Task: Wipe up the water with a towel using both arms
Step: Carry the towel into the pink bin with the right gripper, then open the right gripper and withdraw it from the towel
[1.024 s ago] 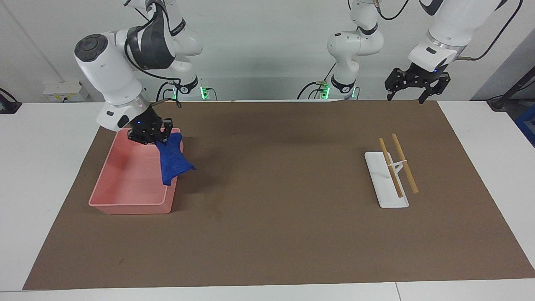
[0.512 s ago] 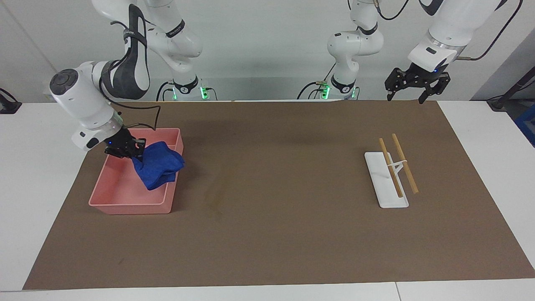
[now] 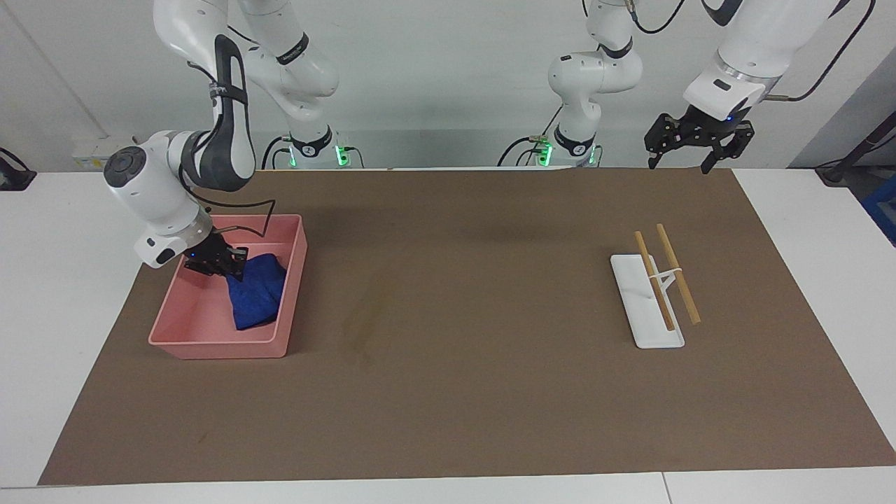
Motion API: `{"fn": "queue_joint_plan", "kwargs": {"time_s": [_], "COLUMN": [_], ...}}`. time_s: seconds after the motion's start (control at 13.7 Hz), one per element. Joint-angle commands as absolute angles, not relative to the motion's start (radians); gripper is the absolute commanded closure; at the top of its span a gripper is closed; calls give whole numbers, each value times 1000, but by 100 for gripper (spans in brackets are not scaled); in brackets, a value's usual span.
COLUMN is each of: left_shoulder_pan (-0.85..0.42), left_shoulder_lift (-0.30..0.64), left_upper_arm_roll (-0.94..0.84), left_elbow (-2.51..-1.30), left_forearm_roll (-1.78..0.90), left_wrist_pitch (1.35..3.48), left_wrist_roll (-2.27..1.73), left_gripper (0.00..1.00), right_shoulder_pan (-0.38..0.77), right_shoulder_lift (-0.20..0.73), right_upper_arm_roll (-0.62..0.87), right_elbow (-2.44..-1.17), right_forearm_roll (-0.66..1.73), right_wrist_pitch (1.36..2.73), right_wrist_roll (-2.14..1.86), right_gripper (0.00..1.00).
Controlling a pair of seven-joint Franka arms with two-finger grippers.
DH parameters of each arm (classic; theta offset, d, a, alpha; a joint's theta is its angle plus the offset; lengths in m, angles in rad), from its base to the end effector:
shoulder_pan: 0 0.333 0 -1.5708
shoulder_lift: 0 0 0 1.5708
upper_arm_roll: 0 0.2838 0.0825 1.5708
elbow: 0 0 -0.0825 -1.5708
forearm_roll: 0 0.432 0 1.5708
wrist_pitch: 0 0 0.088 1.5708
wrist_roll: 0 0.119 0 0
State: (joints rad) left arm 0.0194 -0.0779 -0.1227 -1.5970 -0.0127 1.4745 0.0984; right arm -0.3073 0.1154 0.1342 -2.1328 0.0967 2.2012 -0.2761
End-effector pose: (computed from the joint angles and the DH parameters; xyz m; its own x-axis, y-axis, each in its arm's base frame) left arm 0.5666 -0.0627 0.6039 0.9786 -0.2006 -0.0446 -0.2005 -0.9797 0.0076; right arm 0.5775 -0.0963 0.2768 0.9987 0.0447 -0.0224 0.0423 -0.9940 -0.1005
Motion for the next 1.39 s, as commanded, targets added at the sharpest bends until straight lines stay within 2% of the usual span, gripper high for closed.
{"fn": "queue_joint_plan", "kwargs": {"time_s": [0.0, 0.07, 0.29, 0.51, 0.88, 1.17, 1.32], "left_shoulder_pan": [14, 14, 14, 14, 14, 14, 14], "left_shoulder_lift": [-109, -109, -109, -109, -109, -109, -109], "left_upper_arm_roll": [-117, -117, -117, -117, -117, -117, -117], "left_elbow": [-1628, -1628, -1628, -1628, -1628, -1628, -1628], "left_forearm_roll": [6, 6, 6, 6, 6, 6, 6], "left_wrist_pitch": [1470, 1470, 1470, 1470, 1470, 1470, 1470], "left_wrist_roll": [92, 92, 92, 92, 92, 92, 92], "left_gripper": [0, 0, 0, 0, 0, 0, 0], "right_shoulder_pan": [-328, -333, -325, -313, -226, -138, -94], "right_shoulder_lift": [107, 110, 71, 8, -61, -71, -55], "right_upper_arm_roll": [147, 147, 146, 150, 161, 163, 163], "right_elbow": [-2138, -2125, -2097, -2005, -1853, -1752, -1657], "right_forearm_roll": [78, 78, 74, 2, -14, -32, -61], "right_wrist_pitch": [2212, 2212, 2172, 2070, 1833, 1703, 1625], "right_wrist_roll": [-247, -245, -245, -244, -34, 116, 161], "right_gripper": [24, 0, 0, 0, 1, 1, 1]}}
